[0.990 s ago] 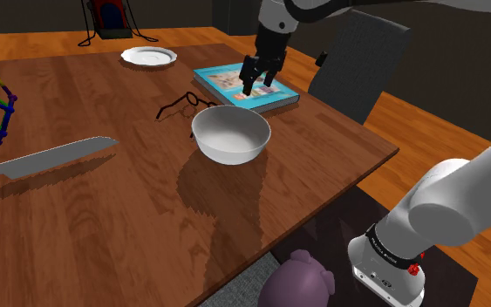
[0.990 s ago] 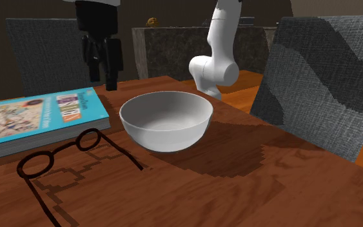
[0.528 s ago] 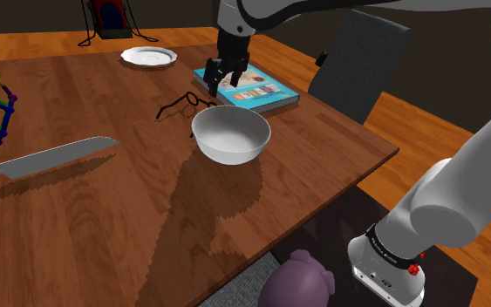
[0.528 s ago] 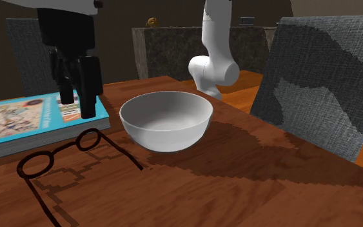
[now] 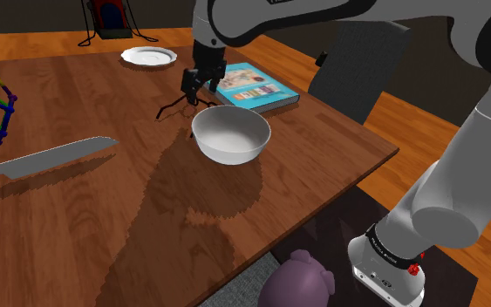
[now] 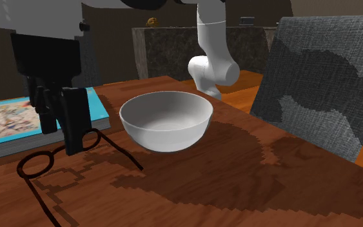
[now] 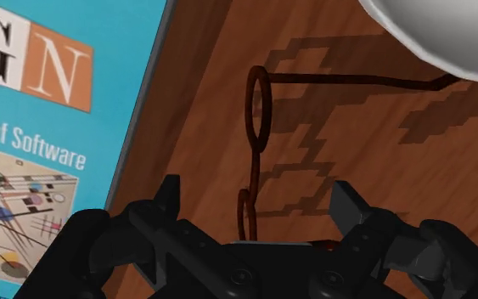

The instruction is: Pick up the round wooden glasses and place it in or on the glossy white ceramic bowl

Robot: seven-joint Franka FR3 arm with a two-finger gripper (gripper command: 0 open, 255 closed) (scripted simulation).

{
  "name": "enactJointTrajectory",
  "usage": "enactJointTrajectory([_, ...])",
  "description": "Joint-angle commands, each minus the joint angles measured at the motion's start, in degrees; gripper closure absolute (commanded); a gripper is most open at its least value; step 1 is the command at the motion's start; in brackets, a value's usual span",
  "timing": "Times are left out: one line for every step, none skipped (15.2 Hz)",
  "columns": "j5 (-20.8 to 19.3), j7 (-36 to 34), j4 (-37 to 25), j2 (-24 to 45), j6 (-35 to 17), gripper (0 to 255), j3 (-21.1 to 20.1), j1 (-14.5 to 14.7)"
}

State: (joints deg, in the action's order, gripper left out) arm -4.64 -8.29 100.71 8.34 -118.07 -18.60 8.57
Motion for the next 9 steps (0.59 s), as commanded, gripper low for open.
enactJointTrajectory([-0.34, -0.19, 0.38, 0.81, -1.18, 0, 0.02, 0.09])
enactJointTrajectory([-0.47, -0.28, 0.75, 1.11, -1.84, 0, 0.04, 0.12])
enactJointTrajectory([-0.61, -0.37, 1.12, 1.43, -2.5, 0, 0.07, 0.14])
enactJointTrajectory([-0.69, -0.42, 1.33, 1.6, -2.88, 0, 0.08, 0.15])
enactJointTrajectory([-0.69, -0.42, 1.32, 1.61, -2.88, 0, 0.08, 0.15])
enactJointTrajectory([-0.69, -0.42, 1.32, 1.61, -2.88, 0, 0.08, 0.16])
enactJointTrajectory([-0.69, -0.42, 1.32, 1.61, -2.88, 0, 0.08, 0.16])
enactJointTrajectory([-0.69, -0.42, 1.32, 1.61, -2.88, 0, 0.08, 0.16])
enactJointTrajectory([-0.69, -0.42, 1.32, 1.61, -2.88, 0, 0.08, 0.16])
